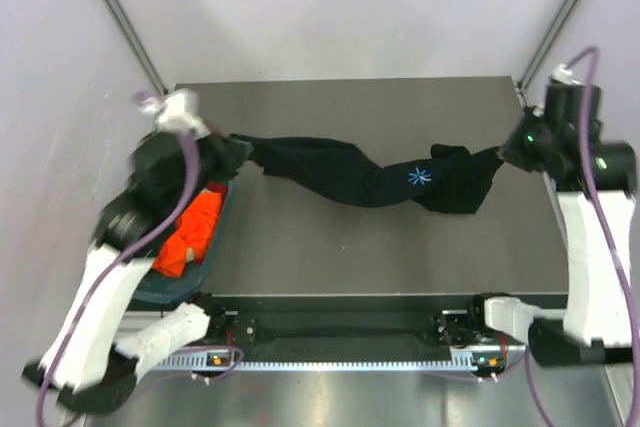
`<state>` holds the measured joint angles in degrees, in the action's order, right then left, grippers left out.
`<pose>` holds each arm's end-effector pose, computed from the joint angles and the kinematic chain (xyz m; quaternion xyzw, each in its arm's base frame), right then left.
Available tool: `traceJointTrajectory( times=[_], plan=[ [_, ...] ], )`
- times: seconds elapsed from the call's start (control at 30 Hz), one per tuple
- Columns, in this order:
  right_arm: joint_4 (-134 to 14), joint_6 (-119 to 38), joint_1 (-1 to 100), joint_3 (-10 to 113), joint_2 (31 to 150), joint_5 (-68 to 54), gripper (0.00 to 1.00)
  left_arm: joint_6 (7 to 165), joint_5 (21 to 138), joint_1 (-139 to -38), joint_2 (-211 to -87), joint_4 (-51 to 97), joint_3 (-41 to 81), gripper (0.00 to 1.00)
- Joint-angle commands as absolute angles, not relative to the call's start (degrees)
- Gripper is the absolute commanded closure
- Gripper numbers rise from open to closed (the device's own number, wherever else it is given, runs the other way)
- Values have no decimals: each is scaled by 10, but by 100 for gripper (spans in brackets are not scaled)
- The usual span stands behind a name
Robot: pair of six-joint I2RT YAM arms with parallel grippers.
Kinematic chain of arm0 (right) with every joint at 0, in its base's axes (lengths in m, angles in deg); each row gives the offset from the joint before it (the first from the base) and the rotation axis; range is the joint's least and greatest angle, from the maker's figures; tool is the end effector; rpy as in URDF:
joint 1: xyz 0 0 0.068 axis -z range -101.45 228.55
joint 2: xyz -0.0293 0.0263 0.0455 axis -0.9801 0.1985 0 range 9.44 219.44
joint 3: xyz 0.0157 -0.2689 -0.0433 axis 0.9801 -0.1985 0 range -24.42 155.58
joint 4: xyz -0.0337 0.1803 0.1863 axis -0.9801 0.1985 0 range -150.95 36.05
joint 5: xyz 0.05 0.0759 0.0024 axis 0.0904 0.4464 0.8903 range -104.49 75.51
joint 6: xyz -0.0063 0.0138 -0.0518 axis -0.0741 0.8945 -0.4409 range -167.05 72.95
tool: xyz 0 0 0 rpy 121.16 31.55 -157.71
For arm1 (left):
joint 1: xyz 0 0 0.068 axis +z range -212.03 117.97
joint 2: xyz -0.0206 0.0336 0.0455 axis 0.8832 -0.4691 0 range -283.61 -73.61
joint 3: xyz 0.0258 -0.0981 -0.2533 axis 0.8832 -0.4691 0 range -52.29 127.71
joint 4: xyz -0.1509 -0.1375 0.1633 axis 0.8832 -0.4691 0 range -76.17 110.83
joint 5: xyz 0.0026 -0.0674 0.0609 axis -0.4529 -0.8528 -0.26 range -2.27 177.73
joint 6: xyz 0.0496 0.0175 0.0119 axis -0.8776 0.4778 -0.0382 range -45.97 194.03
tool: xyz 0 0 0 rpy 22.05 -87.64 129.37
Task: Fold and stack the t-shirts
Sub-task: Flatten the tshirt out
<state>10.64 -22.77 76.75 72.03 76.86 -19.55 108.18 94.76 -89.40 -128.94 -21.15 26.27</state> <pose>0.1843 0.0027 0.4545 0.1957 0.8936 0.0513 0.4006 0.1573 -0.0765 0.4472 -0.0835 0.8078 -0.2546 0.5251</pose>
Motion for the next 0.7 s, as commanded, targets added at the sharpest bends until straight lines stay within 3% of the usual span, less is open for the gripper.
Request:
traceJointTrajectory(
  times=[0.0,0.13,0.3,0.5,0.67],
  plan=[
    [126,-191,766,758,667,-295,100,1123,1010,-893,-1227,-282,261,100],
    [135,-182,767,823,654,-398,100,1119,1035,-894,-1248,-322,301,100],
    [136,-200,767,879,717,-387,100,1100,1026,-894,-1373,-351,370,100],
    [92,-211,766,759,807,-240,100,1074,1009,-894,-1522,-329,367,100],
    [26,-213,771,680,820,-211,100,1058,1035,-892,-1645,-308,385,100]
  ],
)
